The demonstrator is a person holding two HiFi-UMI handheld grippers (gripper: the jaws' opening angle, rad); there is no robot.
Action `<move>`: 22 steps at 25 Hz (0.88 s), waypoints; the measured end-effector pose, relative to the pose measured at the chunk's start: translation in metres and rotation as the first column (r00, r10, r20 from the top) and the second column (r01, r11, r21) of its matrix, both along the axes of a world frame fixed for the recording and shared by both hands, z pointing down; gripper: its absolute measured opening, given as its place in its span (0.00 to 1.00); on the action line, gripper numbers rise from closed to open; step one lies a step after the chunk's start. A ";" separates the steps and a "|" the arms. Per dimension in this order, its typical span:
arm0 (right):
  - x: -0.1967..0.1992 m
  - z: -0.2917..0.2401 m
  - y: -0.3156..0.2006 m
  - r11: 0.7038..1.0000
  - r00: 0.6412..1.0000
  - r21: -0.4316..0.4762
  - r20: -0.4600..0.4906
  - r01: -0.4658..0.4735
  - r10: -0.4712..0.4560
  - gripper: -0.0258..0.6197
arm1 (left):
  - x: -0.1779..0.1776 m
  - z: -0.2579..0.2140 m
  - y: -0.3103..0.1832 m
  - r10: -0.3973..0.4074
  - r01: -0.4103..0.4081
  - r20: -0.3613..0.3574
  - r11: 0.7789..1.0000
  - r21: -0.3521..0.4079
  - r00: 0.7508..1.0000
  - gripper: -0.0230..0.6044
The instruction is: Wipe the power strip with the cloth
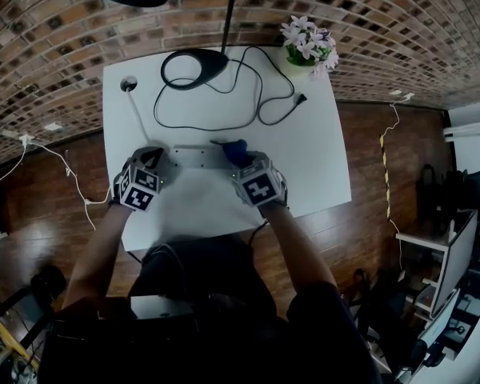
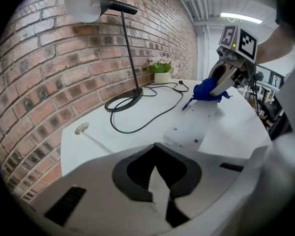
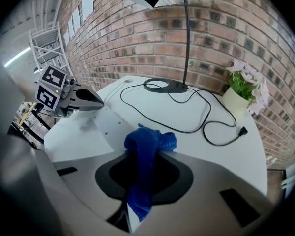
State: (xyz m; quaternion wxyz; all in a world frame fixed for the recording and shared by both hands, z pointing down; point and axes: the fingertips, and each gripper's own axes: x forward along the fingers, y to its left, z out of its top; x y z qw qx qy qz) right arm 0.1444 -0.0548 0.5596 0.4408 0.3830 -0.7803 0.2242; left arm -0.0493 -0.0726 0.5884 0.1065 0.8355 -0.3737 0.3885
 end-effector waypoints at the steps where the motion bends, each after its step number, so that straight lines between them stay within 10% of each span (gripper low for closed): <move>1: 0.001 -0.001 0.000 1.000 1.000 0.002 -0.001 -0.006 0.006 0.14 | 0.000 0.000 0.000 0.000 0.000 -0.001 1.000 0.000 1.000 0.05; 22: 0.014 0.000 0.013 0.990 0.988 0.027 -0.065 -0.138 0.140 0.14 | 0.002 0.000 -0.001 0.041 -0.041 -0.011 0.999 -0.021 0.999 0.05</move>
